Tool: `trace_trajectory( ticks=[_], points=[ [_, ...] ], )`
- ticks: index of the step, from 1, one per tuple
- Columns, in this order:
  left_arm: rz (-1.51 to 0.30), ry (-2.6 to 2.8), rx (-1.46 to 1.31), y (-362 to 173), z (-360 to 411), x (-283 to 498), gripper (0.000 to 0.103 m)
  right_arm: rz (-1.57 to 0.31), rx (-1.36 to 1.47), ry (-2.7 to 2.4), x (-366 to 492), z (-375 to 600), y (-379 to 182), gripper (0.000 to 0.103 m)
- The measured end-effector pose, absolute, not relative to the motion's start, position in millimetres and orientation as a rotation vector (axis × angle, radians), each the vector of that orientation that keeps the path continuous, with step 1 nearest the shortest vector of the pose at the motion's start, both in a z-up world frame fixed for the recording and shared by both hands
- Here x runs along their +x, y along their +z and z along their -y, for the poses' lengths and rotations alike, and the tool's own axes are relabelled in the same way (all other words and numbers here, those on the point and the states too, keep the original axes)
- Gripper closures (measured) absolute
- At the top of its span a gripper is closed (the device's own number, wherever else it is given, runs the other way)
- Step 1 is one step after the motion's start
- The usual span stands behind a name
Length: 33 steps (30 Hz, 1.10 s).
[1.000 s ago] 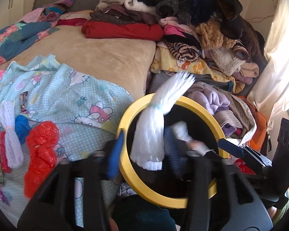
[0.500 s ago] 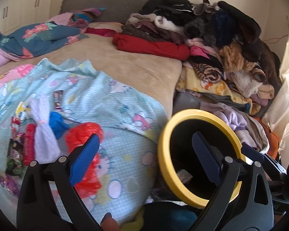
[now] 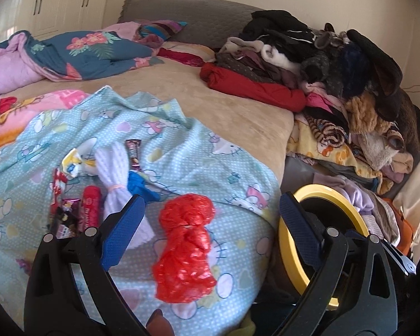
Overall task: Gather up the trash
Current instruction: 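Grasp the red plastic bag with the right gripper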
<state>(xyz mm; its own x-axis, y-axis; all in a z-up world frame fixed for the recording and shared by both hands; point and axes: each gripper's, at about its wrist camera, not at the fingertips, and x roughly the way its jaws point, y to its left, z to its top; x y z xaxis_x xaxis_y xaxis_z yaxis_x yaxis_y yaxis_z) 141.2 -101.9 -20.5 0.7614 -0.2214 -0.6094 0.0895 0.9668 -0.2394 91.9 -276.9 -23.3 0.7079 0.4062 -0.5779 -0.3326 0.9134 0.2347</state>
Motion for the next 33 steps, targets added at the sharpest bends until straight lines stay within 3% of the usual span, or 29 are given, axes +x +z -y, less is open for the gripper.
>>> trace_trajectory(
  ticks=[23, 30, 33],
  points=[
    [-0.81, -0.029, -0.31, -57.0, 4.0, 198.4, 0.015, -0.827, 0.061, 0.528, 140.8, 178.2, -70.5, 0.016],
    [-0.906, -0.039, -0.35, -80.0, 0.7, 222.7, 0.032, -0.926, 0.101, 0.502, 171.6, 171.3, -93.0, 0.017],
    [-0.943, -0.035, -0.357, -89.2, 0.9, 231.3, 0.038, -0.986, 0.126, 0.489, 182.9, 171.6, -105.2, 0.029]
  ],
)
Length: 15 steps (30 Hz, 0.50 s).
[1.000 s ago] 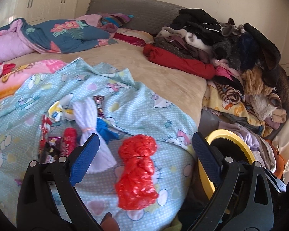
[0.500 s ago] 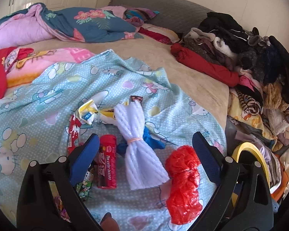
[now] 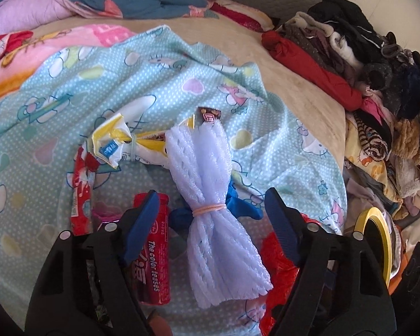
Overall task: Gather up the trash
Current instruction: 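Grasp the red plastic bag with the right gripper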
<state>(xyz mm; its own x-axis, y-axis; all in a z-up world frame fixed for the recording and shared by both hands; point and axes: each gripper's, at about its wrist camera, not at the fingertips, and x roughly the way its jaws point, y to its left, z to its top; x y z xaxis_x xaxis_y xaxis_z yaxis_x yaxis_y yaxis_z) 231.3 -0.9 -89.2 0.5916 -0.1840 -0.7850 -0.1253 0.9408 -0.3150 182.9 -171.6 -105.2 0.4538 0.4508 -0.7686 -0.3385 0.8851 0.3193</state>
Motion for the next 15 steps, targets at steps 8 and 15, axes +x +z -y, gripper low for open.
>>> trace_trajectory(
  ticks=[8, 15],
  points=[
    [-1.002, -0.021, -0.345, -103.2, 3.6, 242.0, 0.077, -1.042, 0.212, 0.521, 187.1, 181.3, -115.2, 0.067],
    [-0.943, -0.045, -0.379, -84.9, 1.2, 220.5, 0.08, -0.966, 0.211, 0.555, 168.3, 191.6, -92.2, 0.068]
  ],
)
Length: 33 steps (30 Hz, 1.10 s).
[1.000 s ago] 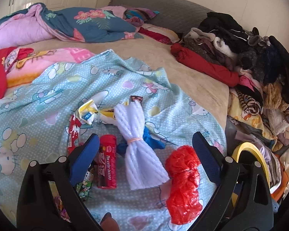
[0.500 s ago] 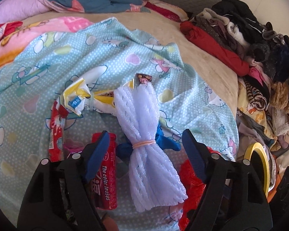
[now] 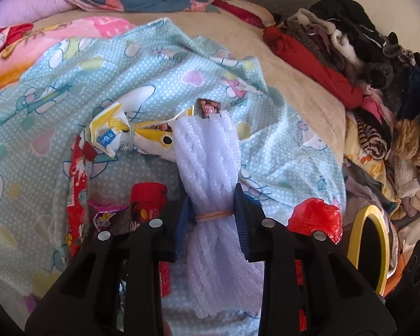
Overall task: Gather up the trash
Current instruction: 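Move both grippers over the bin and release the mesh sleeves and red bag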
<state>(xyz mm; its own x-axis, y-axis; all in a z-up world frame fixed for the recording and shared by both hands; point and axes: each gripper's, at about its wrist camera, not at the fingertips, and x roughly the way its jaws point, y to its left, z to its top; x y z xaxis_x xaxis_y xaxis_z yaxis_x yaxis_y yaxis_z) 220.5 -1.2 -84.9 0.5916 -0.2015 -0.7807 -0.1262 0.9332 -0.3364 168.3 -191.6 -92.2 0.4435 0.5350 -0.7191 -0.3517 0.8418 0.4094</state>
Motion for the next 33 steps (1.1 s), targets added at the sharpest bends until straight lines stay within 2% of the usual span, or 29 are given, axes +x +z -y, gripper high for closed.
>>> trace_trajectory(
  ticks=[17, 33],
  points=[
    [-0.786, -0.098, -0.339, -16.4, 27.5, 177.1, 0.08, -0.828, 0.199, 0.572, 138.0, 216.8, -34.8, 0.068],
    [-0.713, -0.18, -0.297, 20.6, 71.4, 158.0, 0.08, -0.735, 0.211, 0.515, 116.4, 257.7, 3.2, 0.068]
  ],
)
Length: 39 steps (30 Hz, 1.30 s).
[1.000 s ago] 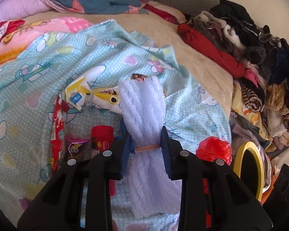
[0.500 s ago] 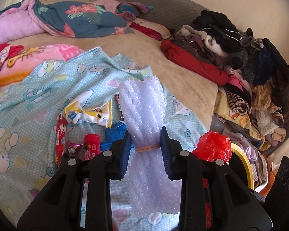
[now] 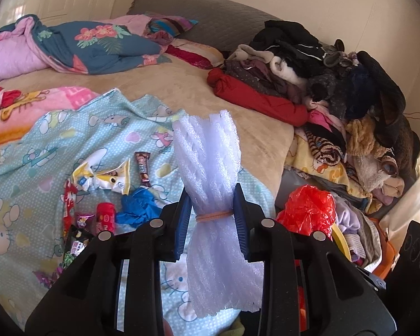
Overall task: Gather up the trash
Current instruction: 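Move both grippers over the bin and release the mesh sleeves and red bag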
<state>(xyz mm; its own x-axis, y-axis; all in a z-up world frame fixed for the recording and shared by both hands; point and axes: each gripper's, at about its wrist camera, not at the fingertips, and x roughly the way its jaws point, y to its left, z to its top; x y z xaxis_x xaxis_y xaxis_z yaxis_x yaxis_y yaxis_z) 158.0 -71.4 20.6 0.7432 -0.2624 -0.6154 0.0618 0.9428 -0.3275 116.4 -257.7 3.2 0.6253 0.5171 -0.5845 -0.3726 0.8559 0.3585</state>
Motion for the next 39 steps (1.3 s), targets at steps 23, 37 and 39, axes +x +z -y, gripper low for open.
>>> trace_trajectory(
  ticks=[23, 37, 39],
  points=[
    [-0.7, -0.31, -0.215, 33.5, 153.7, 144.5, 0.08, -0.678, 0.283, 0.387, 92.6, 342.6, 15.3, 0.068],
    [-0.72, -0.397, -0.16, 27.7, 193.1, 140.6, 0.08, -0.665, 0.335, 0.289, 85.5, 391.2, 5.2, 0.068],
    [-0.725, -0.409, -0.153, 25.7, 198.8, 140.0, 0.08, -0.663, 0.341, 0.273, 85.3, 398.4, 3.6, 0.068]
  ],
)
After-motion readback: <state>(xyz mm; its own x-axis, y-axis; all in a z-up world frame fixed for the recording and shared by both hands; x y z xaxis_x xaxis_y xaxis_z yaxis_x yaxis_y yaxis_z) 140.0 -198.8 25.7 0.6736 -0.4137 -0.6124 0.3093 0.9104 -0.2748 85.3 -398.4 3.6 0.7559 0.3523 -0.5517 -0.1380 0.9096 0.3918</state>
